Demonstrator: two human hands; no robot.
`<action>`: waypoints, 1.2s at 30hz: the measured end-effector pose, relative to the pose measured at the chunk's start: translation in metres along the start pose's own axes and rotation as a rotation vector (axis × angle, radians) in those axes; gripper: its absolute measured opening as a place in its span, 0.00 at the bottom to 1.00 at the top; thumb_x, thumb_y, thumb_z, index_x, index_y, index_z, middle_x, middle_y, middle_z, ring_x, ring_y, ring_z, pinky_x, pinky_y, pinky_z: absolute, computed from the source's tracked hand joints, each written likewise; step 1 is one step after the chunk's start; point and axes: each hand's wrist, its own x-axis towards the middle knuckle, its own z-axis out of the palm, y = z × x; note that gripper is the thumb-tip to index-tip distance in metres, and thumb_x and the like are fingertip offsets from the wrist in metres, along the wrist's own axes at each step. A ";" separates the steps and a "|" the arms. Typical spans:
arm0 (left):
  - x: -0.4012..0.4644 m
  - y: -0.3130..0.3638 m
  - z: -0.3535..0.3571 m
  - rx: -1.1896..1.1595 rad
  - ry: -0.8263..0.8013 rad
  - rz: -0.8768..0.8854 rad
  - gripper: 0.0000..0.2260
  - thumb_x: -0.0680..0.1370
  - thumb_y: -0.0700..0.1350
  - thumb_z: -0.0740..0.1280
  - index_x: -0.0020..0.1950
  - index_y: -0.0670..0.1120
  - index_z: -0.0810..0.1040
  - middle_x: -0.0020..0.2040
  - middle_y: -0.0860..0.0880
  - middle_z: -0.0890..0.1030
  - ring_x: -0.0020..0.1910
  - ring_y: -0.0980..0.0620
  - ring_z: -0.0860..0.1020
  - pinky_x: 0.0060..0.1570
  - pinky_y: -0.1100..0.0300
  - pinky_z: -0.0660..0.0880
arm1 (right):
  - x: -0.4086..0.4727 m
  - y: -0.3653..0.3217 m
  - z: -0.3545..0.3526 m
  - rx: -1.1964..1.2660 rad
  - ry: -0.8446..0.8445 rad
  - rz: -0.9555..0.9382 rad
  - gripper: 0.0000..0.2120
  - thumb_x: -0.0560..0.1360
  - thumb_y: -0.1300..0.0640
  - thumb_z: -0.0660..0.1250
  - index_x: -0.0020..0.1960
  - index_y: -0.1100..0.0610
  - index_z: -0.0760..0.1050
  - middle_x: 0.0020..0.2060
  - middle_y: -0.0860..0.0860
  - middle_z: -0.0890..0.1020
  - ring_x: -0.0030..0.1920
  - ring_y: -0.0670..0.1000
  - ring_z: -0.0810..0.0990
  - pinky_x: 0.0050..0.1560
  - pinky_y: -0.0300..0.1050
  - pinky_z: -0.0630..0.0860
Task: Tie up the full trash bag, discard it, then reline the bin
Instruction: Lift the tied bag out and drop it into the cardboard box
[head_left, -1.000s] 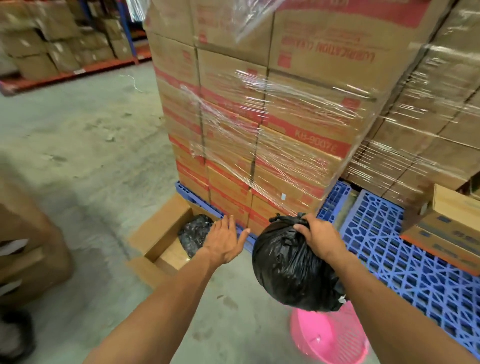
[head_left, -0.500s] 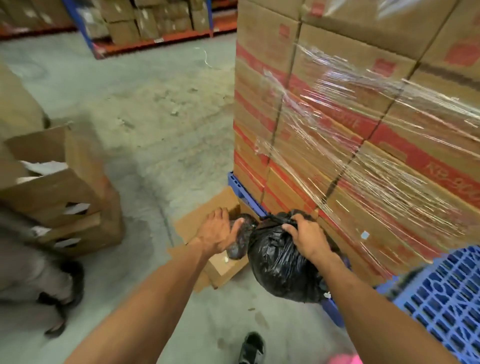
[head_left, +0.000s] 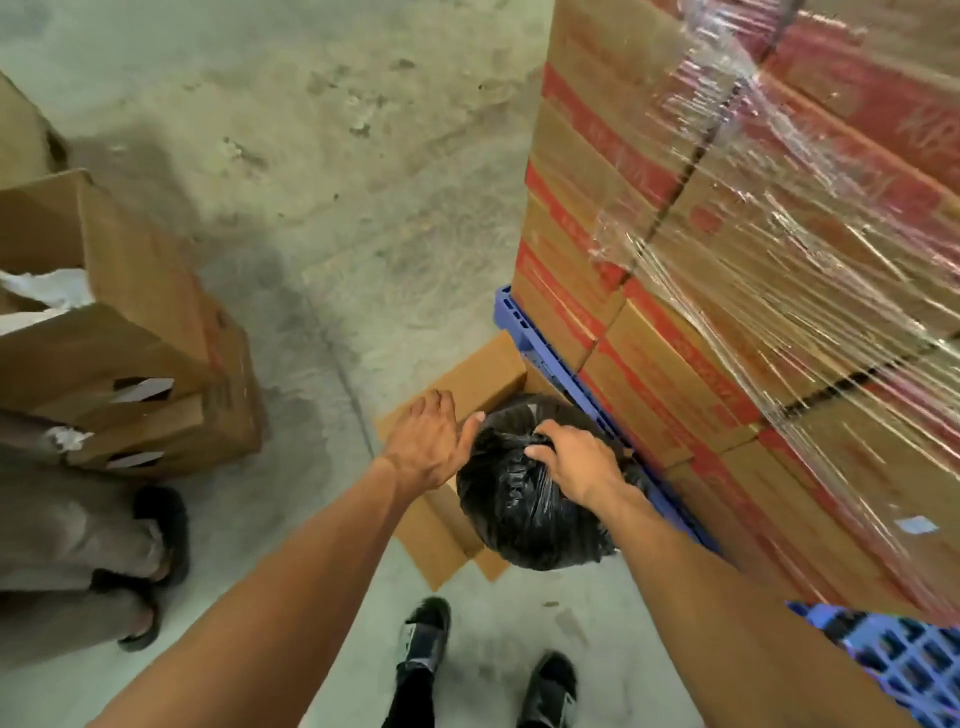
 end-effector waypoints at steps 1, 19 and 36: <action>0.007 -0.009 0.005 0.011 -0.015 0.012 0.31 0.83 0.60 0.45 0.70 0.37 0.67 0.64 0.38 0.74 0.62 0.40 0.73 0.65 0.50 0.68 | 0.012 -0.006 0.010 -0.014 -0.018 0.017 0.19 0.82 0.41 0.56 0.68 0.50 0.69 0.54 0.55 0.81 0.55 0.60 0.79 0.42 0.51 0.69; 0.041 -0.080 0.033 0.051 -0.203 0.132 0.32 0.83 0.61 0.44 0.76 0.37 0.61 0.72 0.37 0.68 0.70 0.39 0.68 0.71 0.47 0.64 | 0.044 -0.050 0.052 0.232 -0.038 0.335 0.28 0.80 0.40 0.60 0.75 0.53 0.66 0.73 0.54 0.68 0.73 0.57 0.66 0.69 0.57 0.68; -0.068 0.115 -0.027 0.160 -0.192 0.514 0.35 0.83 0.62 0.43 0.80 0.38 0.54 0.80 0.38 0.57 0.79 0.42 0.54 0.78 0.47 0.51 | -0.224 0.020 -0.009 0.342 0.146 0.530 0.36 0.80 0.35 0.54 0.80 0.55 0.53 0.79 0.54 0.58 0.76 0.58 0.61 0.73 0.60 0.63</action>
